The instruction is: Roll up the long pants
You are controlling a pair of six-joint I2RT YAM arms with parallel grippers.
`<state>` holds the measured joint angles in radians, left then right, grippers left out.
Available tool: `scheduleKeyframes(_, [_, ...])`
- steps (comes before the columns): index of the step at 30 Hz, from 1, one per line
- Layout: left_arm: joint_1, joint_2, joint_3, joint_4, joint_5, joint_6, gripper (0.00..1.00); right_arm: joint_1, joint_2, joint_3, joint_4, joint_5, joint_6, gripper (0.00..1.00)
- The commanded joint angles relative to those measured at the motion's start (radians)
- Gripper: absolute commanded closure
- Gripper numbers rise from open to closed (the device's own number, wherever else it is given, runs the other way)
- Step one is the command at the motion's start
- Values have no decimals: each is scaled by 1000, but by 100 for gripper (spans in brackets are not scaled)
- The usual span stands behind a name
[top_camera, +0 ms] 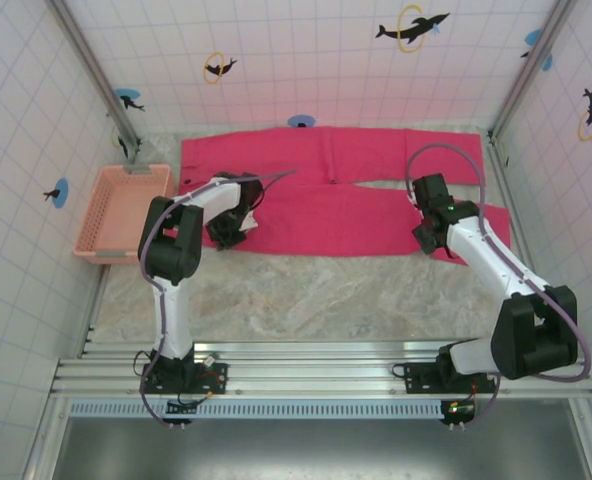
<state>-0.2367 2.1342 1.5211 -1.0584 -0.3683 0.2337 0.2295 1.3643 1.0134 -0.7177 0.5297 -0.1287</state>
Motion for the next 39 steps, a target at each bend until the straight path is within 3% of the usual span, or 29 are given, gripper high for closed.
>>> scheduleKeyframes(1, [20, 52, 16, -24, 79, -19, 70, -10, -57, -8, -26, 15, 4, 9])
scheduleKeyframes(7, [20, 62, 32, -41, 76, -33, 100, -14, -87, -44, -47, 15, 21, 8])
scheduleKeyframes(18, [21, 46, 42, -100, 20, -91, 100, -3, -17, -94, -61, 0, 59, 7])
scheduleKeyframes(31, [25, -63, 94, -124, 2, -100, 100, 98, 232, -72, -19, 2, 21, 10])
scheduleKeyframes(39, [40, -112, 90, -124, 2, -105, 100, 87, 338, -31, 12, 37, 13, 11])
